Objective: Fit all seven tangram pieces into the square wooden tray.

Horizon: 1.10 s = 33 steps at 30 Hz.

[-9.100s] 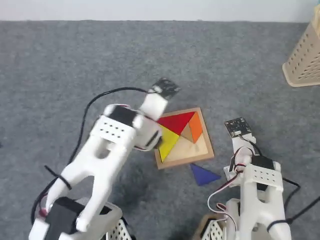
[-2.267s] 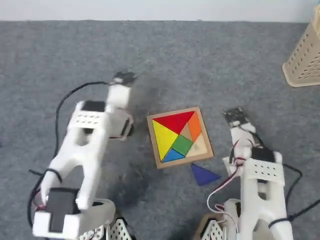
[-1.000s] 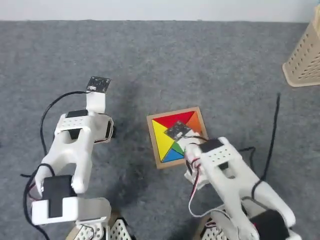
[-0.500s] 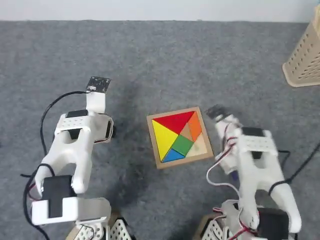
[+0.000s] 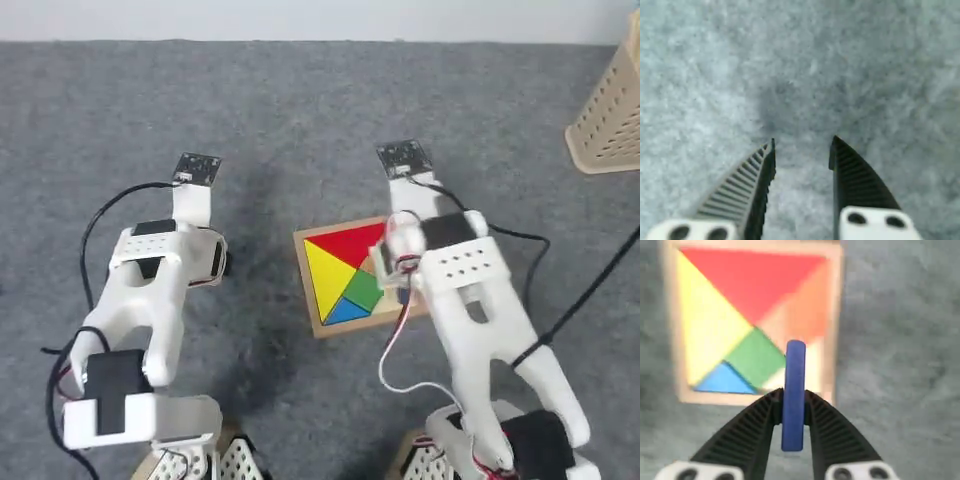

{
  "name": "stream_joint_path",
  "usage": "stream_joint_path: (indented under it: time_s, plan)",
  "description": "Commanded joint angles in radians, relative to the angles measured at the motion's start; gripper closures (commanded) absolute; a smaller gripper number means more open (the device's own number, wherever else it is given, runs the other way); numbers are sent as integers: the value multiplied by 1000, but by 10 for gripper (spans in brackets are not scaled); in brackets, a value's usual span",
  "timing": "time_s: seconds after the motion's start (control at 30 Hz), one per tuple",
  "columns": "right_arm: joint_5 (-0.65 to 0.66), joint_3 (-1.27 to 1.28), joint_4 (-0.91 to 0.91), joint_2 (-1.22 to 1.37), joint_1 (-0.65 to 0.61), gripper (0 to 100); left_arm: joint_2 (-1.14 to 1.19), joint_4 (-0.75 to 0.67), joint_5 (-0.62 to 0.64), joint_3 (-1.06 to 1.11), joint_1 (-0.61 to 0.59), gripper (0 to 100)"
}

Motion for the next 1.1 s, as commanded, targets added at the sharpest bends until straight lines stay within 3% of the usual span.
stream_joint_path:
  time_s: [0.0,0.27,0.47,0.73,0.87,1.07]
  plan:
    - [-100,-69,-61,8,-24,961,-3,-15,9,-24,0,833]
    - [-397,-138,-35,211,-54,899,-2,-18,8,-24,2,833]
    - [-491,-247,-25,374,-84,894,-2,-18,8,-24,2,833]
    - [-491,-327,54,418,-31,893,-2,-18,8,-24,2,833]
    - [-437,-331,76,418,42,896,-2,-18,8,-24,2,833]
    - [-370,-328,116,427,58,898,-2,-18,8,-24,2,833]
